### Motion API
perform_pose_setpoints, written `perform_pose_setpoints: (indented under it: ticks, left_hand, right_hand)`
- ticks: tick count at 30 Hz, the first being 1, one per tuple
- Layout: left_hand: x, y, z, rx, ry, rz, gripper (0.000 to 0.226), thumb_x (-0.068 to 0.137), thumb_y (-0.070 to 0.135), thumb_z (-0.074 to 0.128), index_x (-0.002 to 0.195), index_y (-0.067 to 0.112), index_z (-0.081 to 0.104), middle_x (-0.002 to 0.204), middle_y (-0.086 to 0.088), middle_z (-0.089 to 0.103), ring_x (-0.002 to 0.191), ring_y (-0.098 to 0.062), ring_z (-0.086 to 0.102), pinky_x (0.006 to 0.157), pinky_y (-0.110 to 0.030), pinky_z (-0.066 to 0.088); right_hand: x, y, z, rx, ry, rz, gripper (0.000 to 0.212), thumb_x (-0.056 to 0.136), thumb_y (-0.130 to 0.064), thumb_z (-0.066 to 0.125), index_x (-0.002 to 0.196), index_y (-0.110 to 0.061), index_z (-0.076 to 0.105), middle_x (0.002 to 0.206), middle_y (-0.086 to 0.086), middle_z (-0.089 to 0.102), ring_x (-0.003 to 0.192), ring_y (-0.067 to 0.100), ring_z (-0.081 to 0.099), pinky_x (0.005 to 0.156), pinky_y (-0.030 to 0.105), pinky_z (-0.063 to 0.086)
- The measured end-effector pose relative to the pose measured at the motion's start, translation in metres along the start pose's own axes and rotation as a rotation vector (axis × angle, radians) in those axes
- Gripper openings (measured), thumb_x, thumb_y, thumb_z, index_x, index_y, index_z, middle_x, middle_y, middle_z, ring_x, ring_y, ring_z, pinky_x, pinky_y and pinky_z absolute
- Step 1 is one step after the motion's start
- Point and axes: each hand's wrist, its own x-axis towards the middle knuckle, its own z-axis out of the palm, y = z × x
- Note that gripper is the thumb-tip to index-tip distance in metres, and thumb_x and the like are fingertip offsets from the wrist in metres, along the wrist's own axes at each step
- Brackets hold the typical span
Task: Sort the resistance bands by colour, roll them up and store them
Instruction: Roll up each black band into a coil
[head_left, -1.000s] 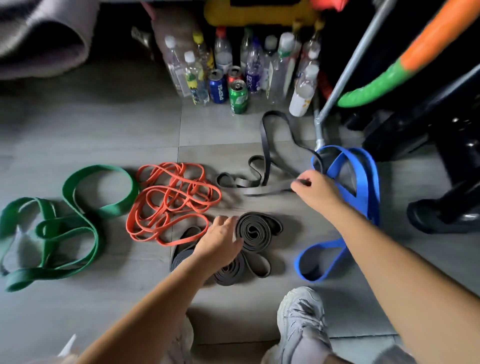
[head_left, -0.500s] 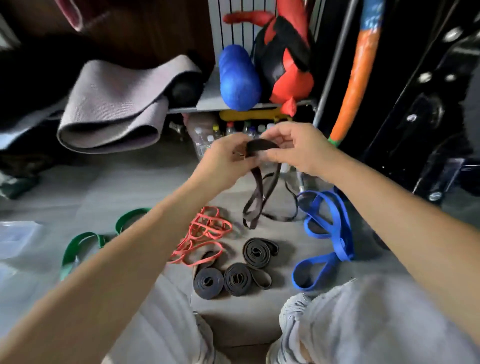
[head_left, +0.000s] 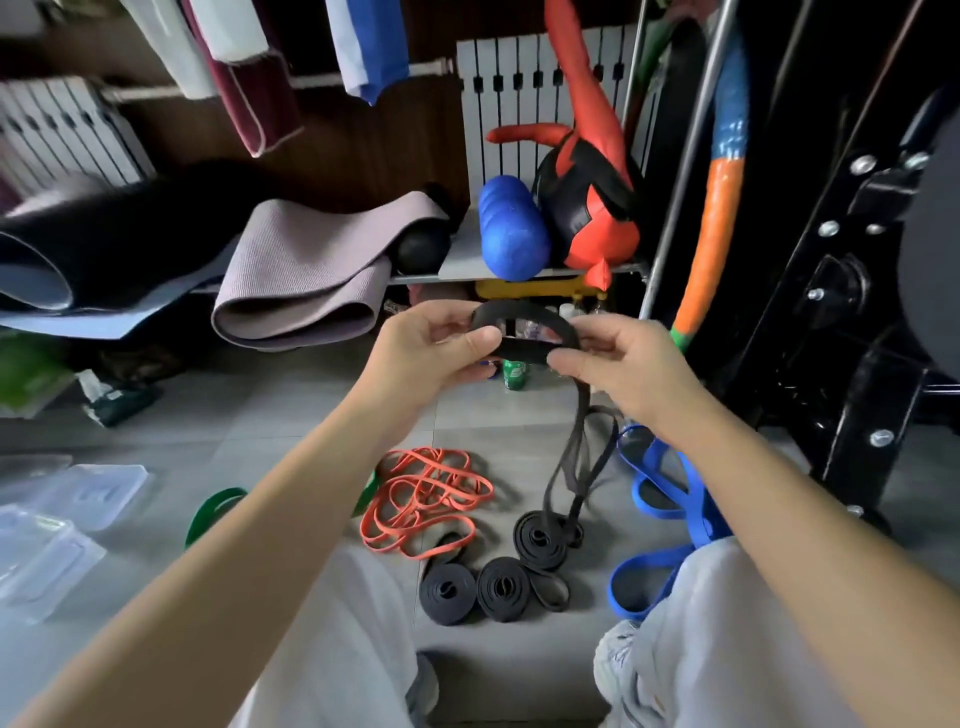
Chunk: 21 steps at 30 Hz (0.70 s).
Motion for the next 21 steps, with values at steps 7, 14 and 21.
perform_pose_setpoints:
  ticks: [7,14,21]
  left_hand:
    - [-0.005,-0.025,-0.009,1.272,-0.167,-0.006,0.041,0.078,0.025,0.073,0.116,0.016,0.061,0.107,-0.004,0.061,0.089,-0.017,0.059,0.075,-0.026,0.045]
    - [-0.006,-0.055,0.019,1.223,-0.226,-0.013,0.037,0.076,0.037,0.071,0.109,0.022,0.061,0.097,0.001,0.066,0.087,-0.021,0.06,0.071,-0.031,0.047]
    - [0.0,-0.058,0.015,0.628,-0.107,-0.152,0.012,0.077,0.014,0.071,0.084,0.019,0.062,0.071,0.007,0.066,0.052,-0.012,0.057,0.052,-0.023,0.043]
  right_hand:
    - [-0.002,0.027,0.007,-0.746,-0.345,0.053,0.037,0.086,-0.027,0.065,0.122,-0.02,0.061,0.085,-0.007,0.048,0.091,0.018,0.053,0.081,0.033,0.04]
    - [-0.001,0.036,0.013,-0.569,-0.357,0.072,0.025,0.085,-0.022,0.067,0.109,-0.025,0.067,0.093,-0.003,0.06,0.089,0.014,0.056,0.081,0.028,0.042]
    - [-0.001,0.045,-0.003,-0.309,-0.185,0.134,0.036,0.072,-0.022,0.079,0.093,-0.04,0.057,0.092,-0.003,0.066,0.088,0.017,0.063,0.085,0.038,0.051]
